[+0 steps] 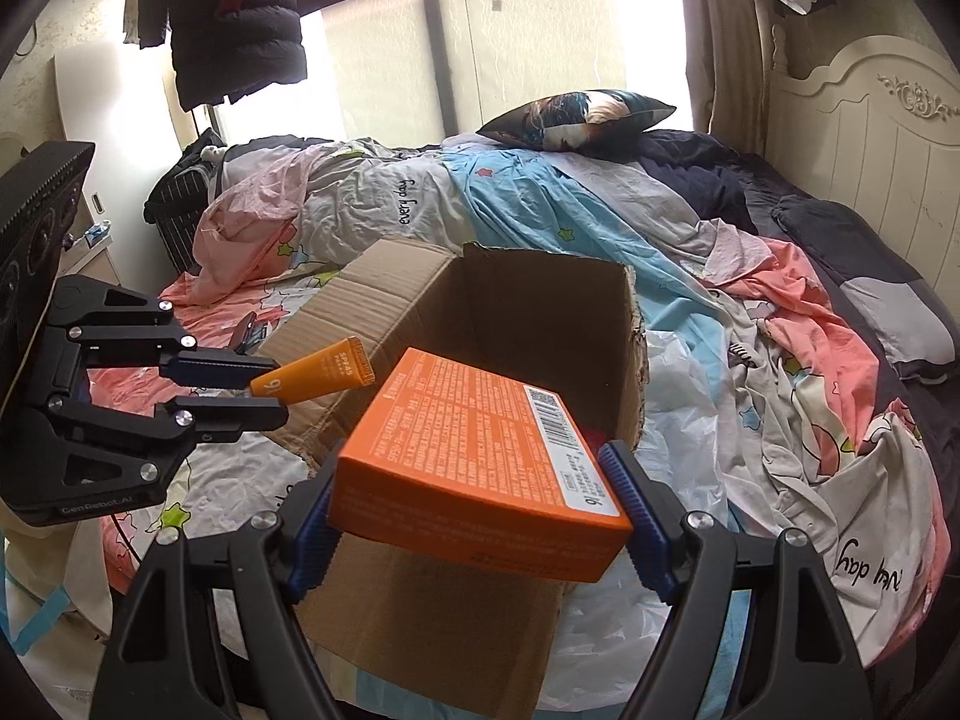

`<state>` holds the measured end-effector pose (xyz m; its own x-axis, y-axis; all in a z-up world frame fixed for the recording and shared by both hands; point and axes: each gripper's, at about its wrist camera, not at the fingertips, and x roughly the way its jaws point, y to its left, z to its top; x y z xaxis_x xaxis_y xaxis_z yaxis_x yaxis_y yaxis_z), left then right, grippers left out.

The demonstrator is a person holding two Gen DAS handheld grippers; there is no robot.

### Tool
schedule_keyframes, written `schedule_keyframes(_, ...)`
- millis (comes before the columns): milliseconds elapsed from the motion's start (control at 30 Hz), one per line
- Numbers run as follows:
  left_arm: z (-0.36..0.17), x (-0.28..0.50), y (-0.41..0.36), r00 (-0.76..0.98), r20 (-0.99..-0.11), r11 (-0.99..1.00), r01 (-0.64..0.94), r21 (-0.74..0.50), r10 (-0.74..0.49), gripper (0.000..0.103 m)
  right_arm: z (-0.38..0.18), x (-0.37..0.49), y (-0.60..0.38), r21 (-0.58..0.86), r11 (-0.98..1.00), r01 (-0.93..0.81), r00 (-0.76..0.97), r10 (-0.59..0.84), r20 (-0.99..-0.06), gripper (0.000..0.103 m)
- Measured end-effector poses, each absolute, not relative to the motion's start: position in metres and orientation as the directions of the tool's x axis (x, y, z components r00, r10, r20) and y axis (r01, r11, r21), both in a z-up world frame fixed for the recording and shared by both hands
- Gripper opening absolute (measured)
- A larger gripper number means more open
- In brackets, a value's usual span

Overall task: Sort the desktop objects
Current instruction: 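Carry the orange box and orange tube over the cardboard box with both tools, then open the right tool to drop the orange box into the cardboard box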

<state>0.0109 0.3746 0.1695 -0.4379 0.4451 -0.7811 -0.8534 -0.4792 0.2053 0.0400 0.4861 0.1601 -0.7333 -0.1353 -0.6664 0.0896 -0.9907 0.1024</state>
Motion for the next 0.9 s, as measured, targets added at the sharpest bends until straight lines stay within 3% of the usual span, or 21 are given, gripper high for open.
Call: schedule_keyframes(900,0.142,-0.013,0.378,-0.411,-0.806,-0.491,-0.853,0.175,0.427,0.016,0.128,-0.003,0.483,0.086,-0.995,0.056,-0.692,-0.101,-0.715,0.077)
